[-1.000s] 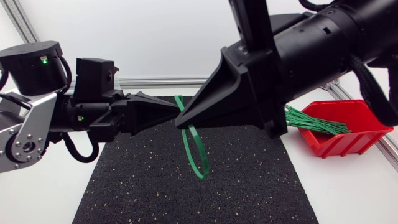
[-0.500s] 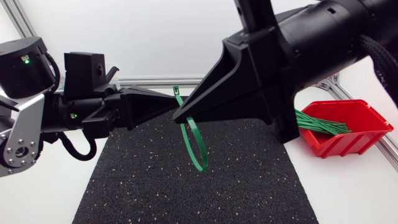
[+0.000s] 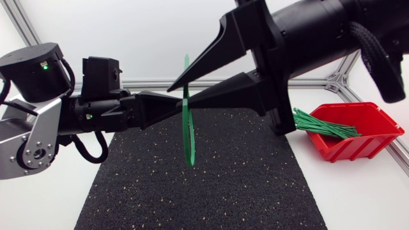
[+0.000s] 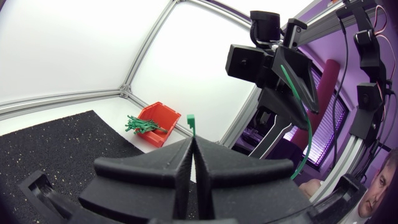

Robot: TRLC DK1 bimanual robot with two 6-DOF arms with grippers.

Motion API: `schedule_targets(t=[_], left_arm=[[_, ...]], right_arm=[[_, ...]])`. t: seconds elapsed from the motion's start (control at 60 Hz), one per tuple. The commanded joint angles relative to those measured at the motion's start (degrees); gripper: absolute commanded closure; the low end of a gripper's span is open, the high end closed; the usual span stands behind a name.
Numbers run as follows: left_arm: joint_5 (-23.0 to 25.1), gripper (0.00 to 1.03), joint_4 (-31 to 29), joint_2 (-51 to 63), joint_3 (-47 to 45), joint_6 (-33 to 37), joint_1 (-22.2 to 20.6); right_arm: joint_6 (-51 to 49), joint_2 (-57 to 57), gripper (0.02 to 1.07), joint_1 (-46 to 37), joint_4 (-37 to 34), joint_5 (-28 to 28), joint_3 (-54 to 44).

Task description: Take a green cable tie from the red box, thread the tail through the head to close it, then place it in the transparent bin on the left.

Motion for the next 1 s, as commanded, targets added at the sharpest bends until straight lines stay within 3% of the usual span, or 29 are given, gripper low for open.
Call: schedule_targets(t=[0.0,0.533,0.683,0.817,0.983], left_arm=[[-0.2,1.00,1.5,0.3,-1.3,-1.6,0.0],[-0.1,1.00,1.6,-1.5,-2.3,-1.5,-0.2],[-0.1,1.00,1.6,-2.0,-2.5,-1.7,-0.2],[-0.1,1.00,1.6,-2.0,-2.7,-1.5,-0.2],[-0.2,1.00,1.6,-2.0,-2.9,-1.4,-0.4]], right_arm=[[2.3,0.2,0.77,0.2,1.1,0.4,-1.3],[0.8,0.0,0.76,0.0,3.2,0.6,-3.5],[-4.0,1.1,0.76,-2.0,3.4,3.4,-4.1],[-8.7,-0.3,0.83,-2.5,4.5,7.6,-5.4],[-10.0,-0.9,0.85,-2.5,4.9,7.7,-6.6]])
